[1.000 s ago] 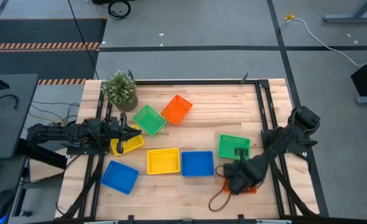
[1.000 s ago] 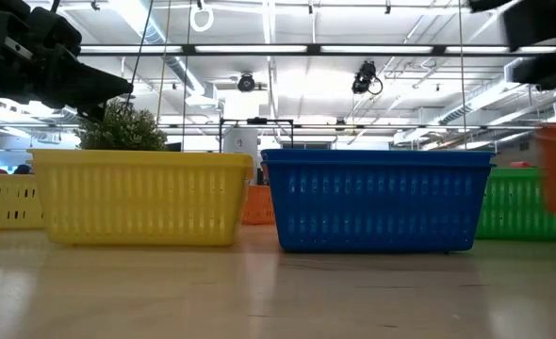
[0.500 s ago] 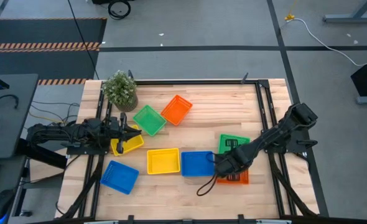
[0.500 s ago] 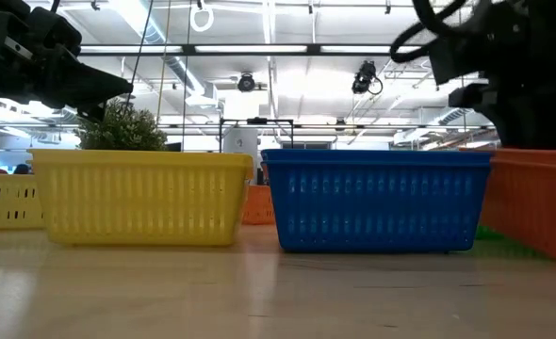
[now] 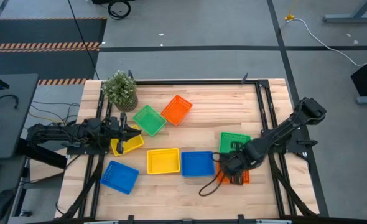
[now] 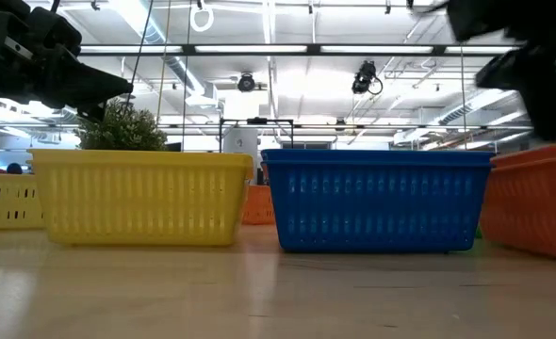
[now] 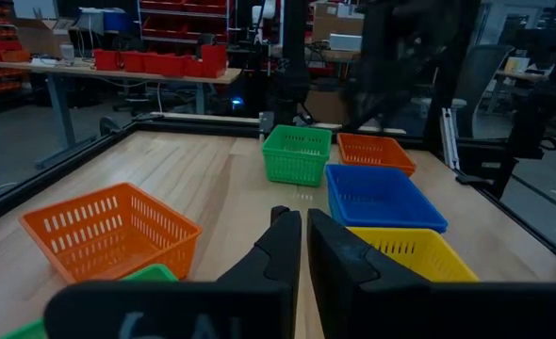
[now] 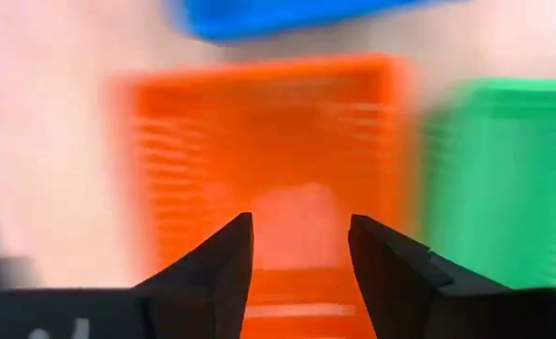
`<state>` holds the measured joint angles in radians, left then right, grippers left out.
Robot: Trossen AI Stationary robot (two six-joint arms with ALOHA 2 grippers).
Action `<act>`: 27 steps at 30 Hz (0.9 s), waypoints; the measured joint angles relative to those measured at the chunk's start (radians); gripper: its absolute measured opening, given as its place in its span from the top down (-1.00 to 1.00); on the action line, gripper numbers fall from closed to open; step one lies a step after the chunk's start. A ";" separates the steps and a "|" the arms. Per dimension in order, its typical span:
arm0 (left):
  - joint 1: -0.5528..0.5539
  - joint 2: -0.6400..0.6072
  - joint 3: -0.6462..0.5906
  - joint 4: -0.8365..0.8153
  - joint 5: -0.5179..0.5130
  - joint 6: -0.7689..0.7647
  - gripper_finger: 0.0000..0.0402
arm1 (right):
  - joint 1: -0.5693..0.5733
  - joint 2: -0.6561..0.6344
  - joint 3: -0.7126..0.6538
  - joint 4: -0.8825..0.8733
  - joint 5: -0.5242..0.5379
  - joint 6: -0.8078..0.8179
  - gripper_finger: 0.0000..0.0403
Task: Stack baskets by color
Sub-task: Move the bottom orange bins to the right of the right blue bins
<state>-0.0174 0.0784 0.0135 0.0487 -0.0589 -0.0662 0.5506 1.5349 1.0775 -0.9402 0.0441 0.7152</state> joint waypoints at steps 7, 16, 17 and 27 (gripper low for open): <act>0.000 0.000 0.000 0.000 0.000 0.000 0.85 | 0.153 0.029 0.002 0.403 -0.011 0.211 0.28; 0.000 0.000 0.000 0.000 0.000 0.000 0.83 | 0.224 0.201 0.001 0.355 0.004 0.261 0.84; 0.000 0.000 0.000 0.000 0.000 0.000 0.84 | 0.222 0.204 0.001 0.333 0.021 0.262 0.89; 0.000 0.000 0.000 0.000 0.000 0.000 0.82 | 0.205 0.176 0.001 0.166 0.165 0.302 0.92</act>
<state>-0.0174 0.0784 0.0135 0.0486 -0.0586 -0.0662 0.7559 1.7109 1.0782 -0.7743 0.2094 1.0176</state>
